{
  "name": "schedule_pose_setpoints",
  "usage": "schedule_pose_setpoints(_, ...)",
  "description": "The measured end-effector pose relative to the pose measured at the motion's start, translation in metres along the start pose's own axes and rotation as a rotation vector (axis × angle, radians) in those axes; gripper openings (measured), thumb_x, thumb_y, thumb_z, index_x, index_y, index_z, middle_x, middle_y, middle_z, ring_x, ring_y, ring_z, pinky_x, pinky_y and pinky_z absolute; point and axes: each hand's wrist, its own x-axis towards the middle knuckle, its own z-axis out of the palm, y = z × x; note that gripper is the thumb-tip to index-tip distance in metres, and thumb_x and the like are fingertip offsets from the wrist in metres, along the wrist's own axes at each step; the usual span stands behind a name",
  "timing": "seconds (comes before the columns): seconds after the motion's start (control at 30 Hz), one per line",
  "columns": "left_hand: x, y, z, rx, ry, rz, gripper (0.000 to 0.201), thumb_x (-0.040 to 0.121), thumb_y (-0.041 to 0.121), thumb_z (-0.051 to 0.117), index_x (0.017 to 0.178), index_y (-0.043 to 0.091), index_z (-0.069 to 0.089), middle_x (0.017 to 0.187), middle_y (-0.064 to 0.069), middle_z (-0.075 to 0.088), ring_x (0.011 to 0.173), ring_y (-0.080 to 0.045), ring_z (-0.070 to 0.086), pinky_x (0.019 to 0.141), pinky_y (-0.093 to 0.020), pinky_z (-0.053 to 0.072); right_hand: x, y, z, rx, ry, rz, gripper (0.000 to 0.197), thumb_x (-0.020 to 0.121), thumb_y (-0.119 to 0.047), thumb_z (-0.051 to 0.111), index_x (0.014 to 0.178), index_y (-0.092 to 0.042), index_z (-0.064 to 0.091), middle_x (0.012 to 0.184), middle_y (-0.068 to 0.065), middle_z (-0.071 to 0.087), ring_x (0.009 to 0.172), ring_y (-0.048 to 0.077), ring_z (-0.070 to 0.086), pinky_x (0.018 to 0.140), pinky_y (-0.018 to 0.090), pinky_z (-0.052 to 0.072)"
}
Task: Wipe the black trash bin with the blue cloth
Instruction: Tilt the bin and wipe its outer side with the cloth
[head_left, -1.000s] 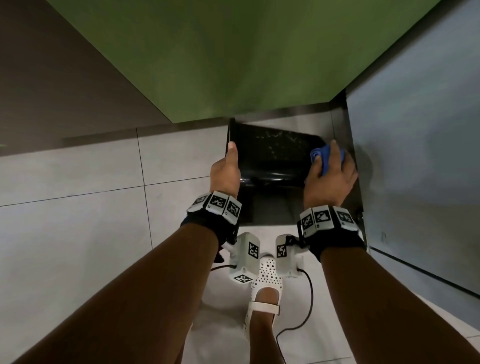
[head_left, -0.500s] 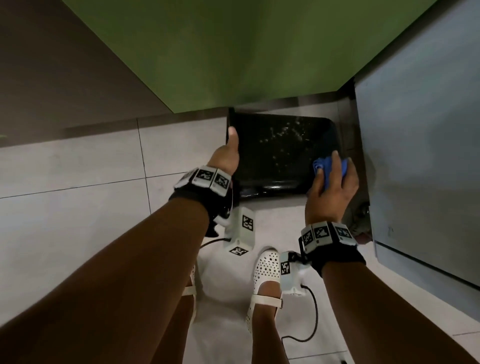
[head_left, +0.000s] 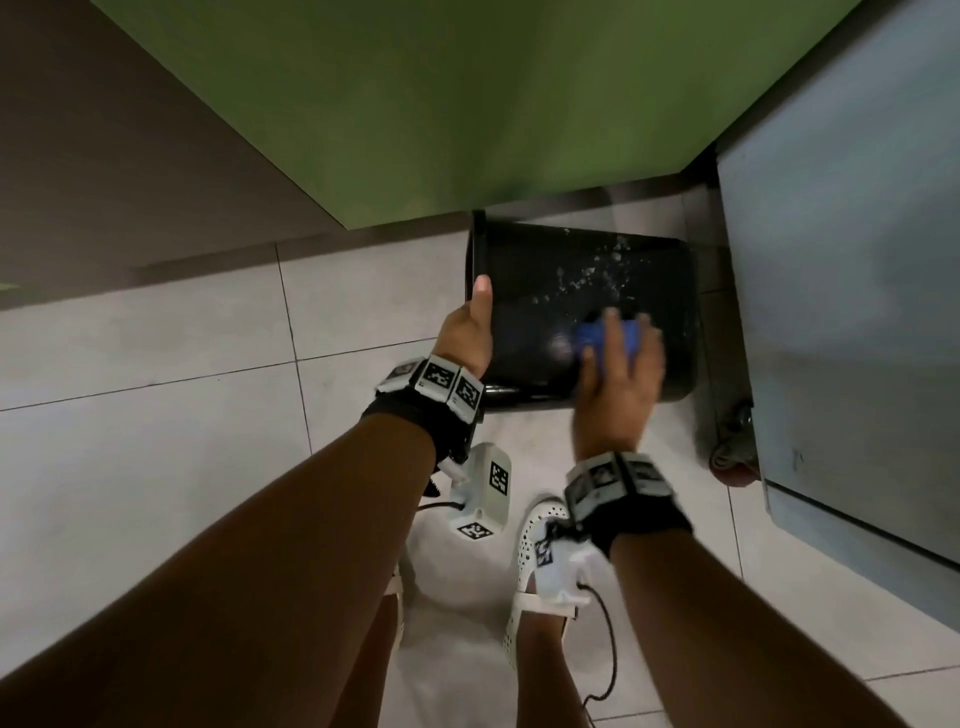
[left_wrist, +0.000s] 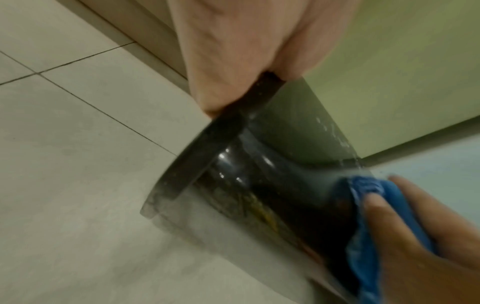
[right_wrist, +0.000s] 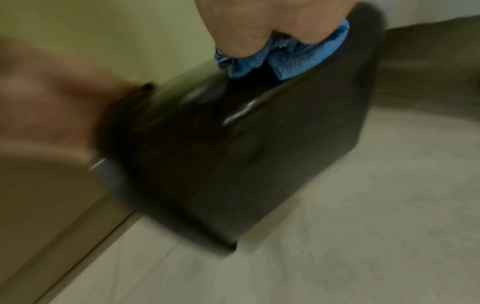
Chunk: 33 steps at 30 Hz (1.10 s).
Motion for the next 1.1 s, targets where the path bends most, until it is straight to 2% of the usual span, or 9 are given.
schedule_pose_setpoints(0.1,0.002,-0.005,0.003,-0.014,0.030,-0.009,0.072,0.093,0.059,0.016,0.126,0.006,0.052,0.131,-0.014,0.055,0.123,-0.030,0.049,0.111,-0.039,0.034,0.031,0.026,-0.019,0.066,0.094,0.242,0.046,0.096,-0.022,0.044,0.140,-0.029,0.033,0.153,0.010,0.015,0.141,0.026,0.015,0.115,0.044,0.022)
schedule_pose_setpoints(0.2,0.005,-0.007,0.003,-0.032,0.061,-0.002,0.068,0.094,0.057,0.018,0.123,0.007,0.054,0.128,-0.013,0.056,0.122,-0.029,0.049,0.107,-0.034,0.034,0.036,0.029,-0.019,-0.043,0.120,0.270,0.048,0.097,-0.026,0.041,0.143,-0.024,0.028,0.152,0.014,0.015,0.141,0.030,0.014,0.116,0.045,0.020)
schedule_pose_setpoints(0.4,0.007,-0.012,0.006,-0.087,0.066,0.002,0.063,0.095,0.055,0.020,0.104,0.008,0.060,0.077,-0.002,0.058,0.071,-0.016,0.054,0.074,-0.025,0.043,-0.019,-0.014,0.023,-0.007,-0.116,-0.089,0.043,0.097,-0.032,0.036,0.139,-0.022,0.038,0.150,0.008,0.025,0.140,0.014,0.013,0.117,0.041,0.017)
schedule_pose_setpoints(0.47,0.006,-0.013,0.005,-0.123,0.052,0.002,0.057,0.095,0.054,0.022,0.095,0.011,0.059,0.072,0.002,0.058,0.066,-0.010,0.055,0.059,-0.020,0.041,-0.036,-0.024,0.033,-0.063,-0.166,-0.300,0.045,0.093,-0.031,0.038,0.135,-0.017,0.041,0.145,0.015,0.029,0.136,0.029,0.022,0.112,0.047,0.023)
schedule_pose_setpoints(0.53,0.005,-0.014,0.004,-0.098,0.043,0.019,0.056,0.095,0.054,0.021,0.094,0.012,0.058,0.073,0.003,0.057,0.068,-0.010,0.055,0.061,-0.019,0.040,-0.030,-0.017,0.032,-0.084,-0.164,-0.346,0.044,0.090,-0.028,0.040,0.133,-0.017,0.042,0.144,0.015,0.027,0.134,0.035,0.027,0.108,0.052,0.027)
schedule_pose_setpoints(0.7,0.007,-0.018,0.005,-0.017,0.073,0.053,0.055,0.095,0.055,0.017,0.082,0.015,0.053,0.069,0.005,0.048,0.065,-0.006,0.045,0.075,-0.024,0.036,0.014,0.030,-0.006,-0.016,0.070,0.144,0.048,0.094,-0.018,0.044,0.140,-0.025,0.034,0.152,0.013,0.017,0.141,0.030,0.013,0.113,0.052,0.024)
schedule_pose_setpoints(0.8,0.007,-0.020,0.007,-0.035,0.081,0.041,0.054,0.095,0.055,0.016,0.076,0.019,0.052,0.073,0.003,0.050,0.064,-0.004,0.043,0.082,-0.024,0.032,0.016,0.035,-0.017,-0.012,0.104,0.244,0.049,0.096,-0.020,0.043,0.142,-0.027,0.028,0.154,0.011,0.012,0.142,0.029,0.009,0.115,0.050,0.019)
schedule_pose_setpoints(1.0,0.004,-0.017,0.006,-0.103,0.077,0.051,0.058,0.096,0.053,0.022,0.096,0.011,0.061,0.083,-0.004,0.058,0.076,-0.019,0.054,0.076,-0.025,0.040,-0.026,-0.025,0.025,0.010,-0.088,-0.134,0.048,0.089,-0.030,0.051,0.136,-0.024,0.042,0.149,0.005,0.028,0.139,0.015,0.020,0.114,0.046,0.025)
schedule_pose_setpoints(1.1,0.001,-0.013,0.003,-0.137,0.054,0.046,0.051,0.096,0.051,0.024,0.092,0.014,0.060,0.077,0.004,0.058,0.070,-0.010,0.054,0.063,-0.020,0.040,-0.016,-0.050,0.033,-0.028,-0.249,-0.290,0.055,0.084,-0.033,0.046,0.134,-0.011,0.044,0.143,0.021,0.035,0.135,0.036,0.028,0.110,0.050,0.027)
